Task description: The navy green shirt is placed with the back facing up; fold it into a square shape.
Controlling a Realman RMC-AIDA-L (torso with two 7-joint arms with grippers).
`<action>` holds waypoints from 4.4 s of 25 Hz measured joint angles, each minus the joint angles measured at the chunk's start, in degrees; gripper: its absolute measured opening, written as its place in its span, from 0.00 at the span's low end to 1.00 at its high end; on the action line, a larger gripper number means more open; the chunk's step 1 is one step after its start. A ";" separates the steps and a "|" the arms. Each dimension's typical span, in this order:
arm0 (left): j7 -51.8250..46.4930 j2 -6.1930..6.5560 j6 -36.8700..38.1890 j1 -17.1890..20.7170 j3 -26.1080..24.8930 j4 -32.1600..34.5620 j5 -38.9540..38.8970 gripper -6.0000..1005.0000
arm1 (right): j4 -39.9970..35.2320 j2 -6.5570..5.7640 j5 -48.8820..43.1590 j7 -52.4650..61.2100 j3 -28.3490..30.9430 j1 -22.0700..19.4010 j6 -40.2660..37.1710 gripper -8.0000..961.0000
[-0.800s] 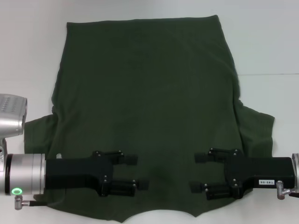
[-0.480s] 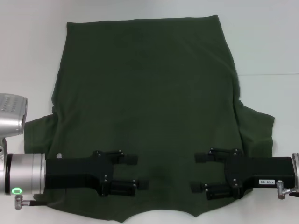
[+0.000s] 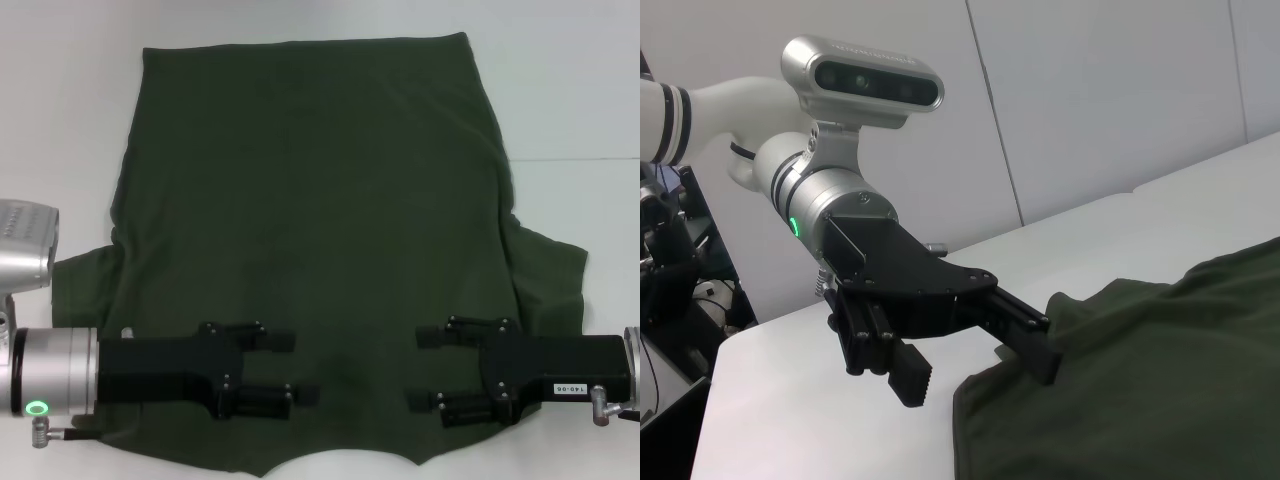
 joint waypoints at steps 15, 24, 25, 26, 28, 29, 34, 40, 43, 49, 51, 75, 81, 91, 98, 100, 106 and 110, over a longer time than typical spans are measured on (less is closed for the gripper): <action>-29.47 4.68 -9.57 -0.96 -19.73 4.49 -3.31 0.89 | -0.10 -0.48 0.01 0.16 0.00 0.00 -0.08 0.95; -46.22 5.08 -19.65 2.89 -23.86 6.61 7.36 0.88 | -0.02 -0.61 -0.59 0.16 0.00 0.15 -0.02 0.95; -46.79 5.05 -20.47 3.04 -24.12 6.60 8.23 0.88 | 0.00 -0.62 -0.73 0.16 0.00 0.18 -0.01 0.95; -47.47 4.98 -21.37 3.26 -24.41 6.55 9.18 0.88 | 0.00 -0.62 -0.96 0.17 0.00 0.20 0.00 0.95; -47.90 4.89 -22.42 3.60 -24.56 6.47 10.25 0.88 | 0.01 -0.62 -1.25 0.21 0.00 0.29 0.00 0.95; -47.96 4.83 -22.81 3.75 -24.63 6.40 10.74 0.88 | 0.00 -0.62 -1.33 0.23 0.00 0.32 0.00 0.95; -48.06 4.75 -24.20 3.98 -24.68 6.15 13.20 0.88 | 0.00 -0.62 -1.40 0.32 0.00 0.35 0.01 0.95; -46.25 4.69 -25.74 3.66 -24.08 4.51 13.89 0.88 | 0.00 -0.61 -1.93 0.33 0.00 0.36 0.01 0.95; -44.76 4.91 -26.81 3.06 -24.05 2.84 14.14 0.88 | 0.00 -0.62 -2.02 0.35 0.00 0.36 0.01 0.95; -43.69 5.11 -29.88 2.39 -23.02 1.30 15.67 0.88 | 0.00 -0.61 -2.02 0.60 0.00 0.36 0.00 0.95; -43.69 5.11 -30.21 2.36 -22.74 1.10 15.74 0.88 | 0.01 -0.62 -2.02 0.62 0.00 0.36 0.00 0.95; -43.71 5.63 -28.26 -0.12 -18.40 -0.50 16.32 0.81 | -0.17 -0.79 -2.02 0.89 0.00 0.36 0.53 0.95; -43.69 5.63 -28.30 -0.12 -18.36 -0.37 16.39 0.75 | -0.23 -0.79 -2.02 0.95 0.00 0.36 0.53 0.95; -43.99 5.63 -28.75 -0.08 -18.37 -0.35 16.39 0.37 | -0.35 -0.79 -2.02 0.95 0.00 0.43 0.73 0.95; -45.60 5.63 -29.39 -0.10 -18.66 -0.35 16.39 0.37 | -0.29 -0.79 -2.02 0.95 0.00 0.45 0.92 0.95; -46.10 5.63 -29.83 -0.06 -18.60 -0.33 16.39 0.37 | -0.22 -0.79 -2.02 0.95 0.00 0.45 0.92 0.95; -45.97 5.63 -29.84 -0.05 -18.42 -0.27 16.49 0.26 | -0.10 -0.79 -2.02 0.95 0.00 0.44 0.91 0.95; -45.95 5.63 -29.81 -0.08 -18.56 -0.26 16.52 0.03 | -0.02 -0.79 -2.01 0.95 0.00 0.39 0.90 0.95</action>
